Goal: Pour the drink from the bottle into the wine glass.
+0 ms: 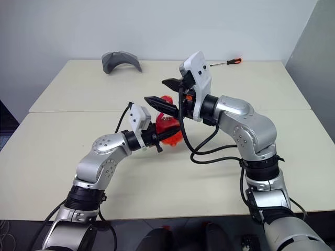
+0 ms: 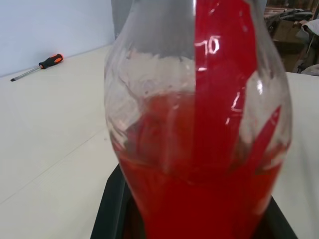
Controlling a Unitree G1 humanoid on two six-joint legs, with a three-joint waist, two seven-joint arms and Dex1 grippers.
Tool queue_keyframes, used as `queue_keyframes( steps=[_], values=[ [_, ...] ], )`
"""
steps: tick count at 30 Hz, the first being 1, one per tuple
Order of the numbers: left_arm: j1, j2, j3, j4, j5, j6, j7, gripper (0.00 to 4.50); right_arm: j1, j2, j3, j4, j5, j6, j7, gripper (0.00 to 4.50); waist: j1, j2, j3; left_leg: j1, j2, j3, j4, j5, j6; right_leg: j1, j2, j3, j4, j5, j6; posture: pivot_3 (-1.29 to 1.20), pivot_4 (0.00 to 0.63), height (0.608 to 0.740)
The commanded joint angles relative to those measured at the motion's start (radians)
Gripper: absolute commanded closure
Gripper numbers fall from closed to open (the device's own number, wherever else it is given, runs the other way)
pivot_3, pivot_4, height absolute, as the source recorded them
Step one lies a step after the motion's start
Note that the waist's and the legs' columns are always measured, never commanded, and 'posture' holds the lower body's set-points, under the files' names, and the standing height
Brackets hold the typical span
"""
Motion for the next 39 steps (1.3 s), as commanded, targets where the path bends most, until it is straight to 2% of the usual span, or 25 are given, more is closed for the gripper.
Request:
queue_keyframes(
  steps=[1,12,16,19,20,26,31,34,39],
  values=[
    [-0.037,-0.003,0.026,-0.018,0.001,-0.024,0.007,3.46,-0.002,-0.006,0.0,-0.022,0.014,-0.01,0.016,0.58,0.0,0.0,0.0,0.0,0.0,0.0,0.0,0.0,0.0,0.0,0.0,0.0,0.0,0.0,0.0,0.0,0.15,0.74],
    [-0.064,-0.013,0.026,0.007,0.005,-0.034,0.012,3.46,-0.002,0.005,0.001,0.001,0.009,-0.025,0.02,0.58,0.0,0.0,0.0,0.0,0.0,0.0,0.0,0.0,0.0,0.0,0.0,0.0,0.0,0.0,0.0,0.0,0.15,0.74],
    [-0.052,-0.013,0.023,-0.007,0.003,-0.031,0.013,3.46,-0.009,0.025,-0.025,0.001,0.029,-0.009,0.0,1.82,0.0,0.0,0.0,0.0,0.0,0.0,0.0,0.0,0.0,0.0,0.0,0.0,0.0,0.0,0.0,0.0,0.15,0.74],
    [-0.042,-0.013,0.02,-0.019,0.0,-0.03,0.013,3.47,-0.009,0.03,-0.034,-0.002,0.035,-0.002,-0.007,2.98,0.0,0.0,0.0,0.0,0.0,0.0,0.0,0.0,0.0,0.0,0.0,0.0,0.0,0.0,0.0,0.0,0.15,0.74],
    [-0.039,-0.013,0.019,-0.022,0.0,-0.029,0.013,3.47,-0.009,0.035,-0.039,-0.002,0.039,0.002,-0.011,3.24,0.0,0.0,0.0,0.0,0.0,0.0,0.0,0.0,0.0,0.0,0.0,0.0,0.0,0.0,0.0,0.0,0.15,0.74],
    [-0.012,-0.008,0.017,-0.067,-0.01,-0.014,0.015,3.47,0.0,0.043,-0.036,-0.027,0.048,0.014,-0.009,3.23,-0.001,0.0,0.0,-0.001,0.0,0.0,0.0,0.0,0.0,-0.001,0.0,0.0,0.0,0.0,0.0,0.0,0.15,0.74],
    [0.037,0.025,0.021,-0.179,-0.055,0.046,-0.011,3.47,-0.01,0.014,-0.005,-0.027,0.067,-0.024,0.112,3.23,-0.002,0.0,0.0,-0.001,0.0,0.0,0.0,0.0,0.0,-0.001,0.0,0.0,0.0,0.0,0.0,0.0,0.15,0.74],
    [0.165,0.123,0.048,-0.409,-0.161,0.139,-0.067,3.48,-0.048,-0.054,0.033,0.048,0.118,-0.058,0.377,3.23,-0.007,0.0,0.0,-0.001,0.0,0.001,-0.001,0.0,0.0,-0.002,0.0,0.001,0.0,0.0,0.0,0.0,0.15,0.74],
    [0.295,0.238,0.125,-0.609,-0.286,0.218,-0.085,3.48,-0.105,-0.11,0.105,0.165,0.095,-0.152,0.627,3.23,-0.009,0.001,0.001,-0.001,0.0,0.0,-0.001,0.0,0.001,-0.001,0.0,0.001,0.0,0.0,0.0,0.0,0.15,0.74]
  ],
)
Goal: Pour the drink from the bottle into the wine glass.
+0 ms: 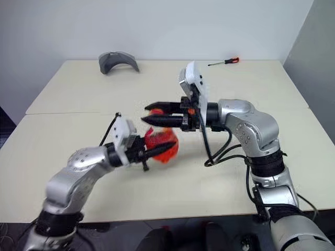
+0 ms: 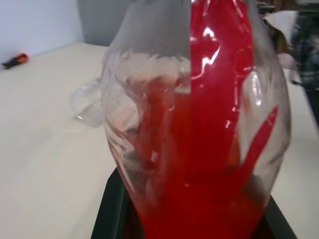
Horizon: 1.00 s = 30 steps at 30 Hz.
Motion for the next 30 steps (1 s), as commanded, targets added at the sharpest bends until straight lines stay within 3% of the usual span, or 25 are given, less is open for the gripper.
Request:
queue_keyframes(
  steps=[1,5,10,14,18,25,30],
  values=[
    [0.065,0.06,0.062,-0.18,-0.117,0.028,-0.043,3.48,-0.062,-0.022,0.04,0.061,-0.036,-0.101,0.138,3.23,0.001,0.0,0.0,0.001,0.0,0.0,0.0,0.0,0.0,0.001,0.0,0.0,0.0,0.0,0.0,0.0,0.15,0.74],
    [0.102,0.1,0.088,-0.203,-0.143,0.031,-0.043,3.49,-0.099,-0.018,0.057,0.136,-0.054,-0.143,0.18,3.23,0.007,0.0,0.0,0.003,0.0,-0.001,0.0,0.0,0.0,0.004,0.0,-0.001,0.0,0.0,0.0,0.0,0.15,0.74],
    [0.047,0.07,0.068,-0.134,-0.102,0.018,0.015,3.49,-0.114,-0.058,0.035,0.176,-0.04,-0.117,0.186,1.56,0.018,0.0,0.0,0.003,0.0,-0.002,0.002,0.0,0.0,0.005,0.0,-0.002,-0.002,0.0,0.0,0.0,0.15,0.74],
    [0.064,0.061,0.07,-0.082,-0.077,0.018,0.034,3.49,-0.06,-0.116,-0.033,0.06,-0.003,-0.037,0.093,0.11,0.017,0.0,0.0,0.002,0.0,-0.002,0.001,0.0,0.0,0.005,0.0,-0.002,-0.002,0.0,0.0,0.0,0.15,0.74],
    [0.095,0.05,0.067,-0.07,-0.047,-0.007,0.047,3.49,-0.003,-0.131,-0.105,-0.056,0.033,0.037,-0.033,0.07,0.007,0.001,0.001,0.002,0.0,-0.001,0.0,0.0,0.0,0.003,0.0,-0.001,-0.001,0.0,0.0,0.0,0.15,0.74],
    [-0.09,-0.092,-0.021,0.114,0.058,-0.072,0.11,3.49,0.111,-0.054,-0.186,-0.28,0.077,0.145,-0.352,0.07,0.016,0.001,0.001,0.002,0.0,-0.002,0.001,0.0,0.0,0.005,0.0,-0.002,-0.001,0.0,0.0,0.0,0.15,0.74],
    [-0.175,-0.17,-0.052,0.237,0.115,-0.131,0.127,3.49,0.102,0.006,-0.134,-0.28,-0.066,0.08,-0.538,0.07,0.011,0.001,0.001,0.001,0.0,-0.001,0.001,0.0,-0.001,0.004,0.0,-0.002,-0.001,0.0,0.0,0.0,0.15,0.74]
  ],
)
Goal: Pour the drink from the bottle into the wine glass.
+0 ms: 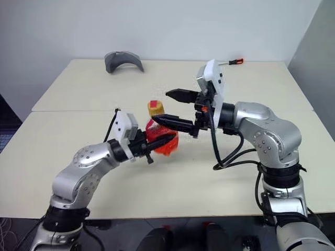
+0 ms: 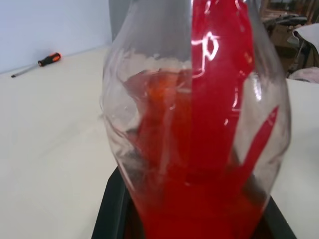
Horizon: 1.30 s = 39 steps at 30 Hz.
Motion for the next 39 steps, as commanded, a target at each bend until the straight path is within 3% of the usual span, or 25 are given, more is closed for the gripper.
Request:
queue_keyframes(
  steps=[1,8,22,39],
  values=[
    [-0.027,-0.03,-0.019,0.025,0.038,-0.075,-0.002,3.49,-0.033,0.037,0.015,0.01,-0.1,-0.072,-0.126,0.07,-0.005,0.0,0.0,0.0,0.0,0.0,0.0,0.0,0.0,0.0,0.0,0.001,0.0,0.0,0.0,0.0,0.15,0.74],
    [-0.061,-0.062,-0.02,0.09,0.072,-0.129,-0.003,3.49,-0.068,0.088,0.069,0.077,-0.193,-0.146,-0.172,0.07,-0.006,0.0,0.0,-0.002,0.0,0.001,-0.001,0.002,-0.003,-0.004,0.0,0.001,0.002,0.0,0.0,0.0,0.15,0.74],
    [-0.089,-0.068,-0.002,0.145,0.091,-0.15,-0.003,3.49,-0.071,0.096,0.041,0.073,-0.088,-0.091,-0.102,0.07,-0.006,0.0,0.0,-0.002,0.0,0.001,0.0,0.0,0.0,-0.004,0.0,0.002,0.002,0.0,0.0,0.0,0.15,0.74],
    [-0.134,-0.09,-0.011,0.171,0.1,-0.177,-0.017,3.49,-0.076,0.117,0.093,0.178,-0.18,-0.166,-0.109,0.07,-0.006,0.0,0.0,-0.002,0.0,0.001,0.0,0.002,-0.003,-0.004,0.0,0.002,0.002,0.0,0.0,0.0,0.15,0.74]
  ],
)
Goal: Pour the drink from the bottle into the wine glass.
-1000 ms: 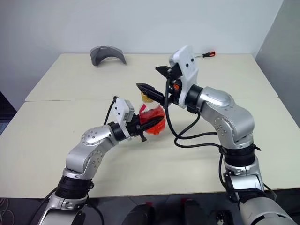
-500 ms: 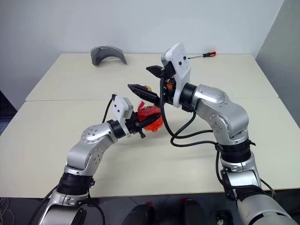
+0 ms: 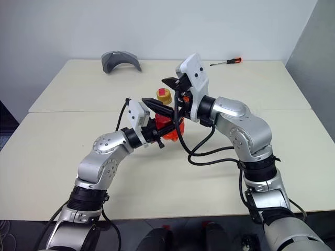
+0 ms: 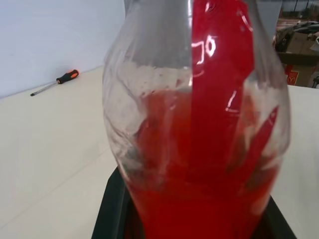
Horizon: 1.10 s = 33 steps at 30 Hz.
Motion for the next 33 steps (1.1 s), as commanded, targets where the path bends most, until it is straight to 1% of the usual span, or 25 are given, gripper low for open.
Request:
queue_keyframes(
  steps=[1,14,19,27,31,33],
  values=[
    [-0.017,-0.005,0.012,-0.03,0.001,-0.032,-0.005,3.49,-0.012,0.001,-0.014,0.014,-0.019,-0.037,-0.003,0.07,0.0,0.0,0.0,0.0,0.0,0.0,0.0,0.0,0.0,0.0,0.0,0.0,0.0,0.0,0.0,0.0,0.15,0.74],
    [-0.002,-0.006,0.009,-0.047,-0.005,-0.023,-0.004,3.49,-0.027,0.002,-0.099,0.019,0.029,-0.021,-0.013,0.07,0.0,0.0,0.0,0.0,0.0,0.0,0.0,0.0,0.0,0.0,0.0,0.0,0.0,0.0,0.0,0.0,0.15,0.74],
    [-0.003,-0.004,0.013,-0.043,-0.005,-0.025,-0.005,3.49,0.001,-0.052,-0.108,0.008,0.022,-0.015,0.001,0.07,0.0,0.0,0.0,0.0,0.0,0.0,0.0,0.0,0.0,0.0,0.0,0.0,0.0,0.0,0.0,0.0,0.15,0.74],
    [0.014,0.003,0.02,-0.067,-0.011,-0.012,-0.001,3.5,0.062,-0.193,-0.146,-0.016,0.044,0.01,0.047,0.07,0.001,0.0,0.0,0.0,0.0,0.0,0.0,-0.002,0.003,0.0,0.0,0.0,0.0,0.0,0.0,0.0,0.15,0.74],
    [0.019,0.007,0.025,-0.072,-0.013,-0.008,-0.004,3.51,0.086,-0.27,-0.162,-0.026,0.064,0.023,0.095,0.07,0.002,0.0,0.0,-0.001,0.0,0.0,0.0,-0.002,0.003,0.0,0.0,0.0,0.0,0.0,0.0,0.0,0.15,0.74],
    [0.022,0.01,0.027,-0.074,-0.014,-0.008,-0.006,3.51,0.096,-0.29,-0.165,-0.039,0.081,0.031,0.121,0.07,0.001,0.0,0.0,-0.001,0.0,0.0,0.0,-0.002,0.003,0.0,0.0,0.0,0.0,0.0,0.0,0.0,0.15,0.74]
  ],
)
